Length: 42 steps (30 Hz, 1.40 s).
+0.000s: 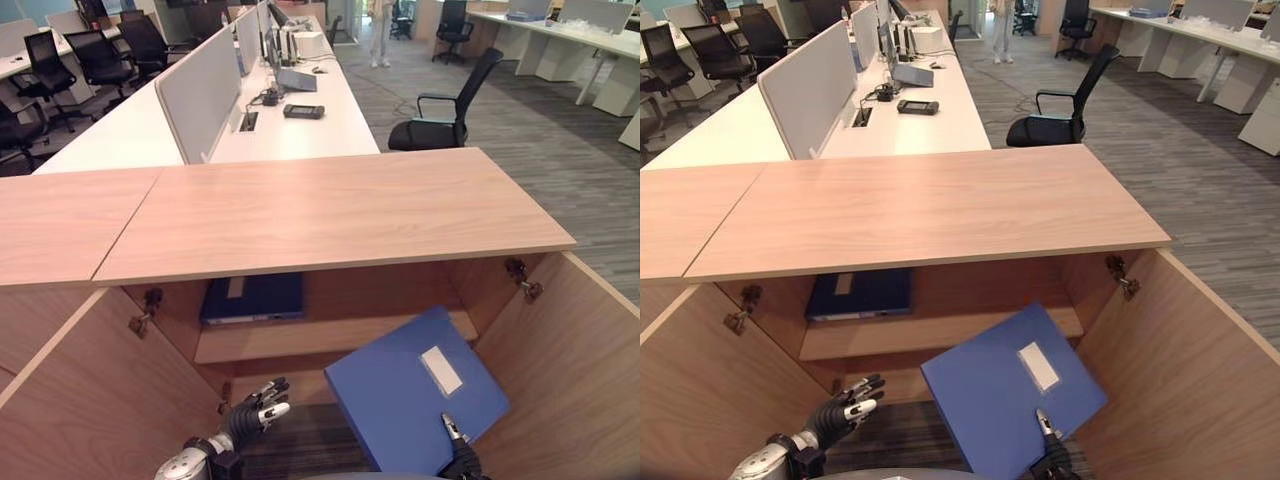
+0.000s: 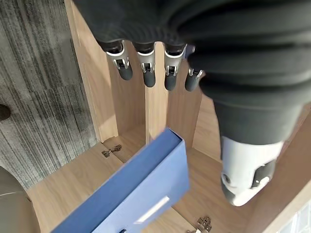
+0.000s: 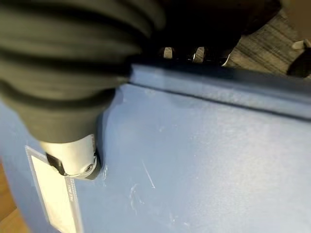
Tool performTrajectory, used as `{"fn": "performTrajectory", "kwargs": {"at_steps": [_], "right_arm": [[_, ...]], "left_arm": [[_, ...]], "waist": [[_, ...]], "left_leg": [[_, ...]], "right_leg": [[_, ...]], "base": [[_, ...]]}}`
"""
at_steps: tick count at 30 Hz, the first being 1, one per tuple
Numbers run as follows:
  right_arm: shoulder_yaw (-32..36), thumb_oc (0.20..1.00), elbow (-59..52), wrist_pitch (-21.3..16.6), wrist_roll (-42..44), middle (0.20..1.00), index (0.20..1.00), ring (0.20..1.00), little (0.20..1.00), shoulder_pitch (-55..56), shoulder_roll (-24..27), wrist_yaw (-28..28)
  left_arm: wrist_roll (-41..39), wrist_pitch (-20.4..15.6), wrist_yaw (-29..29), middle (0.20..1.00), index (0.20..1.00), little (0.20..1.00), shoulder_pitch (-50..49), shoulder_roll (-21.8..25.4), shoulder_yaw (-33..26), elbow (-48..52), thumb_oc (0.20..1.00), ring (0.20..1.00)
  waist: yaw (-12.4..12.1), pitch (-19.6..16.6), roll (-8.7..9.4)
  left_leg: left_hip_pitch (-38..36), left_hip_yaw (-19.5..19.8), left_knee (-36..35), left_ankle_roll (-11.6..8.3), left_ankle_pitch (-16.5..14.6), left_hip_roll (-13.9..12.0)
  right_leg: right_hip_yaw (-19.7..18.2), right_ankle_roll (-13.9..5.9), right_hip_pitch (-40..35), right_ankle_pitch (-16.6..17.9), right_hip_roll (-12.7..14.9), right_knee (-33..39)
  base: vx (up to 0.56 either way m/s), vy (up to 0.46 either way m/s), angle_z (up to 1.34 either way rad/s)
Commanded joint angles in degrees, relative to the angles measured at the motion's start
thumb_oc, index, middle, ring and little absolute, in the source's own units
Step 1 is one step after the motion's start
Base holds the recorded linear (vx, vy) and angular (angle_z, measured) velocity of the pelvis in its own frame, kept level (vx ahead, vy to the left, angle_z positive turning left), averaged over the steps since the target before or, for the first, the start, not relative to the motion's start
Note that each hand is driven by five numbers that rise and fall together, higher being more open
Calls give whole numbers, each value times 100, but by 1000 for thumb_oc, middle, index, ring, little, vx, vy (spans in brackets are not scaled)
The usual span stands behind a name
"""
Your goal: Put the empty folder in the office cabinet
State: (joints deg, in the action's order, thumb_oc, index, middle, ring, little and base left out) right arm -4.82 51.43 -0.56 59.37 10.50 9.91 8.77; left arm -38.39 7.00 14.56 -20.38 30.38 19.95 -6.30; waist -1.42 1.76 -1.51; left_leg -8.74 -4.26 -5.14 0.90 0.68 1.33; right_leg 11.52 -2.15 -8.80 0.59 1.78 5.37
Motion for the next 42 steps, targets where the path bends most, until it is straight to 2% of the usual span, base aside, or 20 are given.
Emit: {"fn": "performTrajectory", "kwargs": {"at_steps": [1,3,6,8,9,10,13,14,19,24,26,28,29,30,32,33,36,38,39,42], "right_arm": [[-102,200,67,11,-334,200,200,200,200,-483,73,190],[-67,200,195,1,-423,200,200,200,200,-616,121,177],[-61,200,303,-86,-559,200,200,200,200,-1007,236,114],[-56,200,108,-135,-544,200,200,200,200,-1194,303,96],[-47,200,-167,-213,-449,200,200,200,200,-1416,392,17],[-51,200,-364,-232,-397,200,200,200,200,-1477,392,-4],[-58,200,-741,-288,-362,200,200,200,200,-1533,412,-48],[-36,200,-822,-372,-300,200,200,200,200,-1625,402,-154],[-54,200,-584,-305,-393,200,200,200,200,-1620,198,-280],[-306,200,-744,-151,-788,200,200,200,200,-1483,23,-276],[-355,200,-843,-144,-877,200,200,200,200,-1495,14,-270],[-425,200,-1115,-141,-1013,200,200,200,200,-1532,-14,-271],[-518,200,-1466,-152,-991,200,200,200,200,-1599,-54,-274],[-521,200,-1476,-149,-991,200,200,200,200,-1596,-56,-281],[-617,200,-1885,-186,-1015,200,200,200,200,-1627,-32,-318],[-710,200,-2278,-221,-1020,200,200,200,200,-1698,27,-336],[-799,200,-2616,-327,-973,200,200,200,200,-1861,126,-425],[-838,200,-3140,-587,-855,200,200,200,200,-2152,225,-599],[-752,200,-3314,-671,-842,200,200,200,200,-2167,280,-659],[-713,200,-3591,-868,-829,200,200,200,200,-2280,325,-816]], "left_arm": [[233,-234,121,1000,1000,1000,343,-36,-326,-43,1000,1000],[261,-265,122,1000,1000,1000,393,-54,-331,-142,1000,1000],[306,-336,73,1000,1000,1000,551,-54,-318,-279,1000,1000],[308,-367,40,1000,1000,1000,657,-58,-272,-308,1000,1000],[369,-388,-14,1000,1000,1000,773,-119,-195,-417,1000,1000],[419,-387,-39,1000,1000,1000,777,-149,-215,-466,1000,1000],[462,-378,-95,1000,1000,1000,694,-175,-329,-509,1000,1000],[446,-375,-146,1000,1000,1000,591,-201,-457,-518,1000,1000],[383,-327,-227,1000,1000,1000,346,-309,-627,-707,1000,1000],[274,-257,-231,1000,1000,1000,-129,-212,-825,-662,1000,1000],[247,-248,-221,1000,1000,1000,-198,-197,-847,-650,1000,1000],[219,-228,-231,1000,1000,1000,-322,-149,-912,-644,1000,1000],[202,-205,-245,1000,1000,1000,-403,-18,-974,-700,1000,1000],[202,-205,-245,1000,1000,1000,-403,-17,-977,-700,1000,1000],[149,-198,-253,1000,1000,1000,-441,72,-934,-782,1000,1000],[55,-236,-275,1000,1000,1000,-479,169,-875,-697,1000,1000],[-61,-290,-309,1000,1000,1000,-448,320,-733,-588,1000,1000],[-193,-359,-403,1000,1000,1000,-320,386,-487,-539,1000,1000],[-179,-362,-393,1000,1000,1000,-272,413,-441,-487,1000,1000],[-179,-408,-446,1000,1000,1000,-198,363,-404,-441,1000,1000]], "waist": [[45,159,133],[44,185,102],[-21,319,115],[-70,481,124],[-141,590,113],[-193,580,112],[-347,552,113],[-523,576,75],[-587,410,-11],[-705,380,-120],[-757,390,-154],[-823,469,-240],[-857,599,-327],[-859,597,-322],[-876,694,-374],[-886,833,-339],[-845,1102,-299],[-693,1580,-256],[-688,1606,-128],[-679,1688,-138]], "left_leg": [[-187,324,14,-107,-392,-155],[-153,360,14,-134,-349,-209],[212,333,613,-208,-401,-283],[708,239,1332,-283,-449,-247],[1170,62,1683,-272,-277,-248],[1399,-15,1773,-241,-304,-219],[1875,-17,1768,-212,-125,-24],[2174,32,1653,-259,134,58],[1833,123,1181,-111,137,57],[1760,-48,1082,154,-138,87],[1789,-116,1116,220,-221,91],[1809,-255,1185,351,-387,64],[1798,-332,1224,372,-578,-52],[1808,-336,1239,377,-592,-48],[1908,-436,1289,379,-599,-168],[2000,-551,1377,382,-627,-214],[2211,-556,1645,429,-708,-244],[2634,-443,2313,495,-937,-233],[2840,-389,2602,470,-1032,-165],[3256,-312,2990,452,-1150,-153]], "right_leg": [[178,-257,-125,-184,-14,-85],[180,-211,-36,-252,-26,-226],[192,-95,83,-394,-8,-450],[295,-23,149,-475,66,-568],[431,5,115,-550,170,-577],[431,-11,97,-586,186,-557],[359,-38,61,-580,159,-474],[239,-54,54,-576,101,-434],[89,-179,16,-566,122,-298],[-13,-468,133,-487,481,-315],[-20,-539,250,-460,606,-475],[46,-686,595,-340,930,-1017],[285,-729,911,-201,1275,-1614],[276,-735,929,-215,1284,-1642],[759,-658,1243,-89,1558,-2084],[1059,-630,1376,-36,1596,-1939],[1088,-615,1775,94,1447,-1784],[994,-658,2496,365,1324,-1620],[940,-663,2374,360,1240,-1341],[1022,-622,2614,371,1243,-1341]], "base": [[9,-78,6],[-6,-58,10],[-60,-35,9],[-116,8,20],[-59,39,23],[10,45,28],[69,33,16],[74,64,-14],[131,133,-45],[67,236,-51],[-8,149,-33],[-31,201,-25],[-36,176,-39],[-61,129,-63],[-120,109,-54],[-107,90,-30],[-122,-8,-37],[-138,-90,-33],[-76,-117,-3],[-46,-44,59]]}}
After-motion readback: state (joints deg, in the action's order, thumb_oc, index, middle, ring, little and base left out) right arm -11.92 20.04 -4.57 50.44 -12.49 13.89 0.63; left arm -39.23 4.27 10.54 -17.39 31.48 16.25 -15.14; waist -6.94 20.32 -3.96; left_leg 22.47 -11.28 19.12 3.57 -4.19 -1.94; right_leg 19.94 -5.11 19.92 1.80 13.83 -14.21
